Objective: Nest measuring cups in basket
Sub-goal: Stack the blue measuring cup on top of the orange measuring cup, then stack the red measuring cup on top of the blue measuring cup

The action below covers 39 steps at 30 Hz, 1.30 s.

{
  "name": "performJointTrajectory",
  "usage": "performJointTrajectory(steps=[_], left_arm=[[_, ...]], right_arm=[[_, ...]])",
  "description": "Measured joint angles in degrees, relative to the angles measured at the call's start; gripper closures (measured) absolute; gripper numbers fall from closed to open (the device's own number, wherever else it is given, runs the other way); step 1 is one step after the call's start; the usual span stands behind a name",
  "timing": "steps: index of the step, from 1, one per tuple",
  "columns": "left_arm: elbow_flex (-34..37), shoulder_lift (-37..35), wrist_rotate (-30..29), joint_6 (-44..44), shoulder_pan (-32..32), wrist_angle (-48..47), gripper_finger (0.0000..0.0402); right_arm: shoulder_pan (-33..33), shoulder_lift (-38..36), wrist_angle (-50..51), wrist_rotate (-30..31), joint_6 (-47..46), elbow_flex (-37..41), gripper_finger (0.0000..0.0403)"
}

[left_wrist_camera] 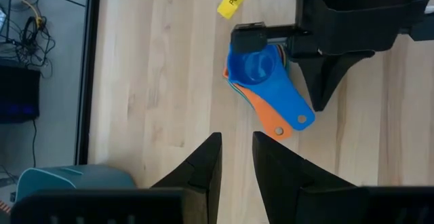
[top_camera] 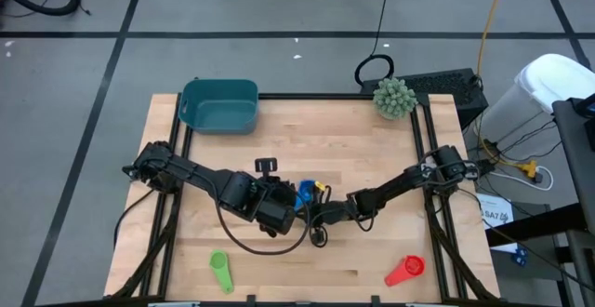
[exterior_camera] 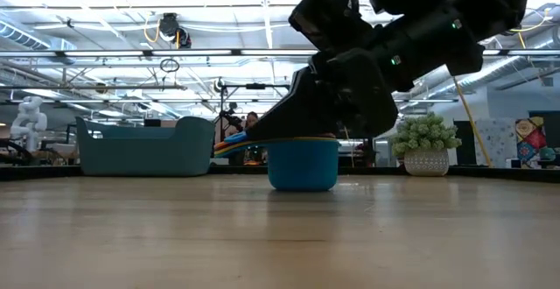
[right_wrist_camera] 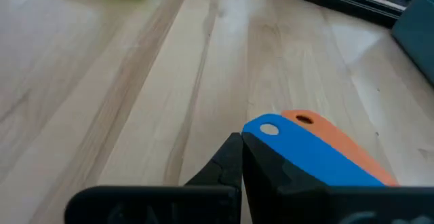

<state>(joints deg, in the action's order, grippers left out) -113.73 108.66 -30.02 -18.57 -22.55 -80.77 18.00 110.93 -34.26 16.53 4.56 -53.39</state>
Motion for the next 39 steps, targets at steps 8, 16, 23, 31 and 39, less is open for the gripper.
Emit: performJointTrajectory(steps=[8, 16, 23, 31, 39], left_arm=[[0.0, 0.0, 1.0, -1.2, -3.3, 2.9, 0.0314], [0.0, 0.0, 1.7, -14.9, -10.2, 3.4, 0.0314], [0.0, 2.2, 2.0, -21.3, -11.9, 6.6, 0.0314], [0.0, 4.3, 6.6, -17.1, -10.0, 5.6, 0.0314], [0.0, 4.1, 6.6, -17.3, -9.0, 7.4, 0.0314]], right_arm=[[7.4, -9.9, 11.5, 3.6, 0.4, 0.0, 0.0403], [14.7, -29.4, 30.2, 13.8, 1.2, 0.0, 0.0403], [16.3, -41.0, 52.4, 14.1, -7.4, 0.0, 0.0403], [23.9, -40.7, 80.4, -6.4, -21.4, -0.1, 0.0385], [28.8, -39.7, 86.3, -19.6, -32.4, -0.1, 0.0315]])
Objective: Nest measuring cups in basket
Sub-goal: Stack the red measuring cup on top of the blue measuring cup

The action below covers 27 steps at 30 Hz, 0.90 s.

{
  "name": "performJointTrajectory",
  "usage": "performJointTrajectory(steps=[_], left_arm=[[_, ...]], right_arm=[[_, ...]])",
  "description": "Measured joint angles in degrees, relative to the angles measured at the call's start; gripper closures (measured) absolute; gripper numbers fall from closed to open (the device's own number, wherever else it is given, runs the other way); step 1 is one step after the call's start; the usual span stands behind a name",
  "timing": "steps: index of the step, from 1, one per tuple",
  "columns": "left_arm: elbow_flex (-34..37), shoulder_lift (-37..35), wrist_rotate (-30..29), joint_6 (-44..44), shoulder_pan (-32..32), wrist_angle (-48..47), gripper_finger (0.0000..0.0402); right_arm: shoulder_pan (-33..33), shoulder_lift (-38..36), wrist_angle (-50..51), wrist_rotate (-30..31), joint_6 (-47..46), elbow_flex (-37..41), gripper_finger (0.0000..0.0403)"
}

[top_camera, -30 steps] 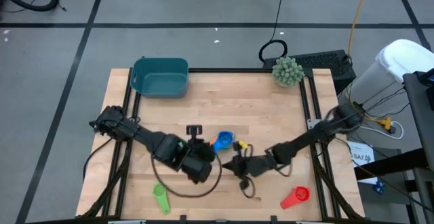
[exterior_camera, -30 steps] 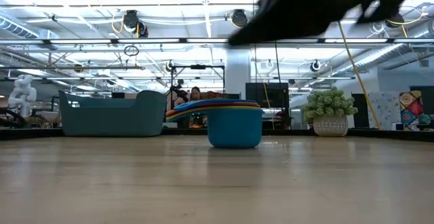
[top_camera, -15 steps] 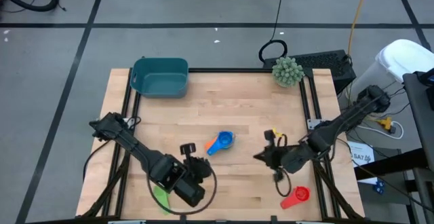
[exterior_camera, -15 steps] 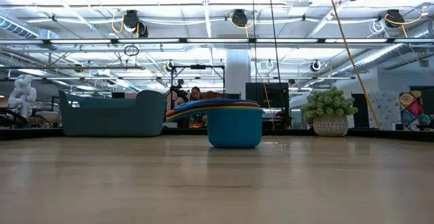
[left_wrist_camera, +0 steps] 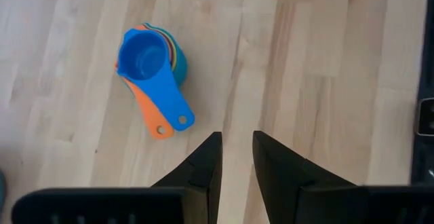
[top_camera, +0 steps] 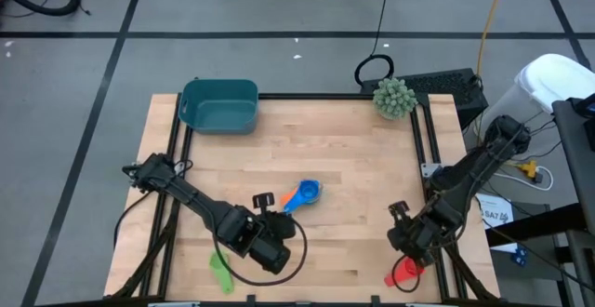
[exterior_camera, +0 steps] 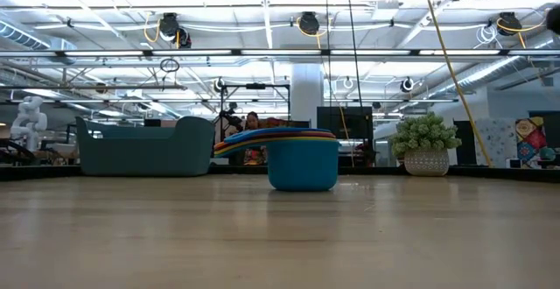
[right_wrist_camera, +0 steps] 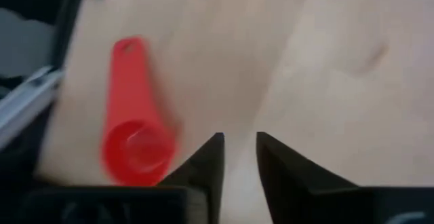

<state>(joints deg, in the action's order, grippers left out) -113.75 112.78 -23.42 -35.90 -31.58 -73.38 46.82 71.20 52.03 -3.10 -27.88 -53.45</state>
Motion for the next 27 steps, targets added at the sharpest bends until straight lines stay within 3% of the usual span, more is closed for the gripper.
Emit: performJointTrajectory(steps=[5, 8, 18, 27], left_arm=[[0.0, 0.0, 0.0, -0.9, -0.6, 0.0, 0.0314], [0.0, 0.0, -0.2, -1.5, -0.6, 0.0, 0.0314], [0.0, 0.0, -0.9, 0.2, -0.6, 0.1, 0.0314], [0.0, 0.0, -0.9, 1.5, -1.6, 0.1, 0.0314]], right_arm=[[1.4, 0.0, 2.2, -10.1, -9.4, 0.0, 0.0258], [3.5, 0.0, 2.7, -12.7, -15.5, 0.0, 0.0239], [7.9, 0.0, -9.5, -9.8, -31.7, 7.3, 0.0235], [10.5, 0.0, -17.5, -8.6, -38.1, 13.2, 0.0236]])
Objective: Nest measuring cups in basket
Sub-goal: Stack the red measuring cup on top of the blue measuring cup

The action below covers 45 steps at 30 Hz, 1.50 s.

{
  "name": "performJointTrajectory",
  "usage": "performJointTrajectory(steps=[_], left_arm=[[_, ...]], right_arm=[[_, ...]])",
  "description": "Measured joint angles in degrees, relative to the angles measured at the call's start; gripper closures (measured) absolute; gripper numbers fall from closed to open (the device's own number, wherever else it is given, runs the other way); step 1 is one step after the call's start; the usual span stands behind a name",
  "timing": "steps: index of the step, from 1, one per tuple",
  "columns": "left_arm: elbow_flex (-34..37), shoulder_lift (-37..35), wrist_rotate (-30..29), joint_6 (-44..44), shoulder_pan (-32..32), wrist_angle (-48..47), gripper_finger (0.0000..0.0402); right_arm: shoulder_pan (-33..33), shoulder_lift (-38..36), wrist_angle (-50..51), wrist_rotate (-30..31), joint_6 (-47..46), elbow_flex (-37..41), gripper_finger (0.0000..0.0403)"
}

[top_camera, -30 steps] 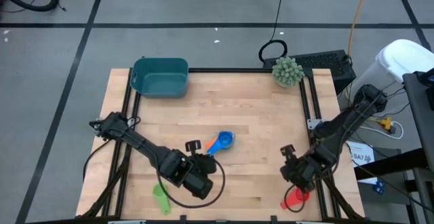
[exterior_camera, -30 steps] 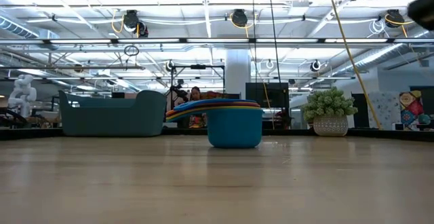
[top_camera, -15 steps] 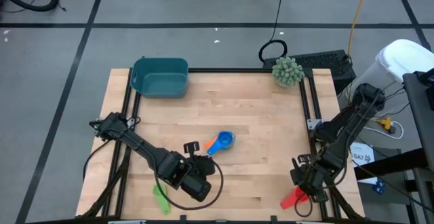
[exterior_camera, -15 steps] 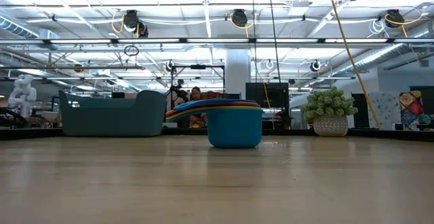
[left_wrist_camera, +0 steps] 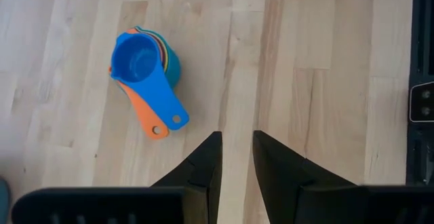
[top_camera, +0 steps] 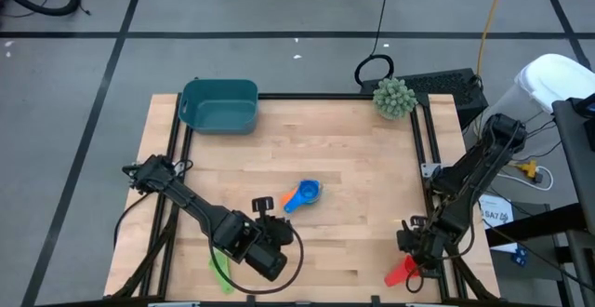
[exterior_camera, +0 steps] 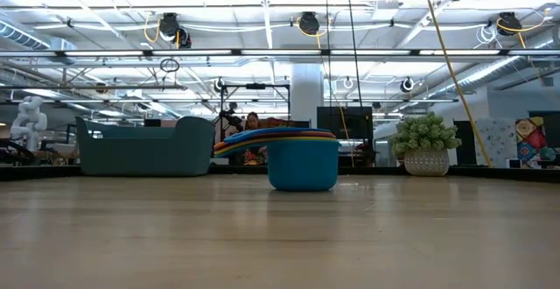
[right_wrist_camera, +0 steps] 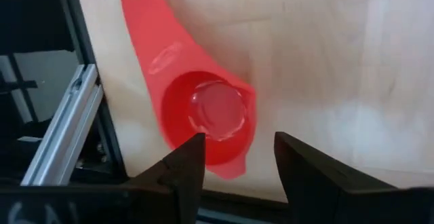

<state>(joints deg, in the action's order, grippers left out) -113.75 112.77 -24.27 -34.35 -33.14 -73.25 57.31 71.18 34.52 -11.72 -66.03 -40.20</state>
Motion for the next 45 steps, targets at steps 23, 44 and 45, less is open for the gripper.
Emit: performJointTrajectory(steps=[23, 44, 45], left_arm=[[0.0, 0.0, -0.3, -1.4, -0.3, 0.0, 0.0314], [0.0, 0.0, -0.3, -1.9, 0.1, -0.3, 0.0314], [0.0, 0.0, -0.3, -1.9, 0.2, -0.3, 0.0314]], right_arm=[[0.2, 2.2, -10.8, -0.6, -3.2, 8.4, 0.0305], [-13.4, 5.4, -16.7, 10.3, 30.0, 1.8, 0.0402], [-15.3, 5.3, -17.2, 10.7, 33.2, 0.9, 0.0402]])
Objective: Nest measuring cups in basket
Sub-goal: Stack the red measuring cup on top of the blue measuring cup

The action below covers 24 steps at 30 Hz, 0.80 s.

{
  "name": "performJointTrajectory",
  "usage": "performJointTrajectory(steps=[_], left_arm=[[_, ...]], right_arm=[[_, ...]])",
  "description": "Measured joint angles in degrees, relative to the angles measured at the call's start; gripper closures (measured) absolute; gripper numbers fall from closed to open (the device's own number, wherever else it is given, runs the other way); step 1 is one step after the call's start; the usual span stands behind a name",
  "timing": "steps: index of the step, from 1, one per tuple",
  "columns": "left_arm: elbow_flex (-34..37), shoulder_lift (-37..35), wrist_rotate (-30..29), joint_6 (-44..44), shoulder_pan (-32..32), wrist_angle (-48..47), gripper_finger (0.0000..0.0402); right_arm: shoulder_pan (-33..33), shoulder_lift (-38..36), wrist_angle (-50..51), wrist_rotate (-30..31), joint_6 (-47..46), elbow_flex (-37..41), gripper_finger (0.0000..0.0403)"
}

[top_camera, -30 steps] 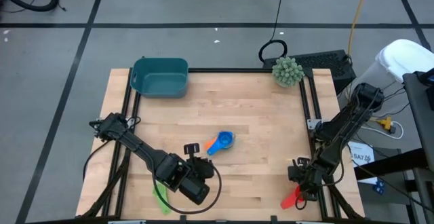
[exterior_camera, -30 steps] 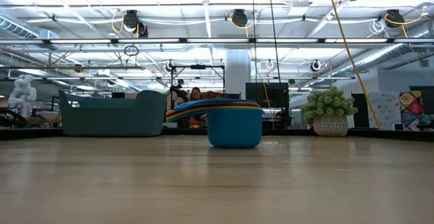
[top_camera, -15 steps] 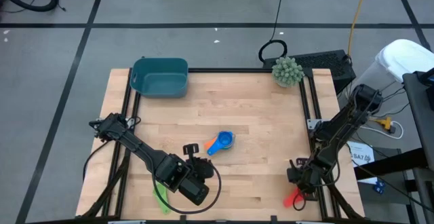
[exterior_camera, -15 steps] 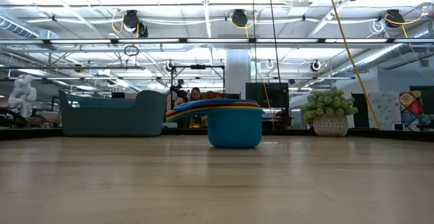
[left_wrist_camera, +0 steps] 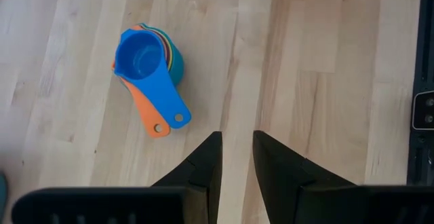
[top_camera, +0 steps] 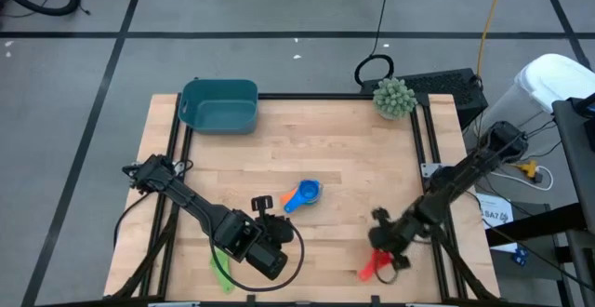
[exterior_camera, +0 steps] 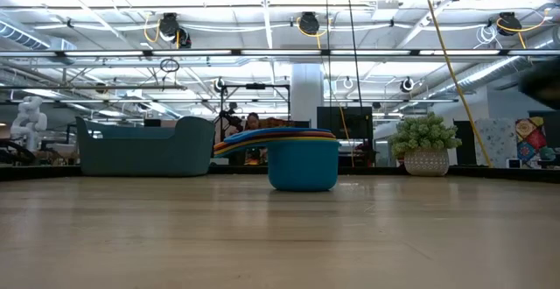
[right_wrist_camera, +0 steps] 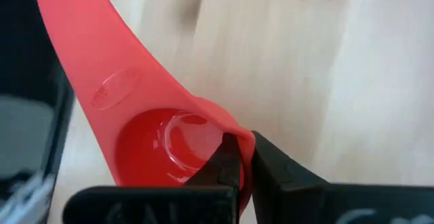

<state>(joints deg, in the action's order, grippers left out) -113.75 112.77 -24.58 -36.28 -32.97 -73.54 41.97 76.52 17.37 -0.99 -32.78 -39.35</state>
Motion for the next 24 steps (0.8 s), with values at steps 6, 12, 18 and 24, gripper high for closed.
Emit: performJointTrajectory(steps=[6, 12, 18, 24], left_arm=[[0.0, 0.0, 0.1, -0.4, 0.0, -1.2, 0.0314], [0.0, 0.0, 0.1, -1.8, 0.0, -2.9, 0.0314], [0.0, 0.0, 0.1, -2.3, 0.3, -2.9, 0.0314], [0.0, 0.0, 0.3, -2.5, 0.2, -3.0, 0.0314]], right_arm=[[-10.2, 0.0, 1.4, 3.8, 19.3, -6.0, 0.0402], [-18.7, 2.2, 2.1, 6.4, 34.9, -14.0, 0.0402], [-26.5, 10.9, 10.4, 7.2, 45.5, -25.1, 0.0403], [-32.3, 17.0, 16.6, 7.1, 48.6, -31.7, 0.0403]])
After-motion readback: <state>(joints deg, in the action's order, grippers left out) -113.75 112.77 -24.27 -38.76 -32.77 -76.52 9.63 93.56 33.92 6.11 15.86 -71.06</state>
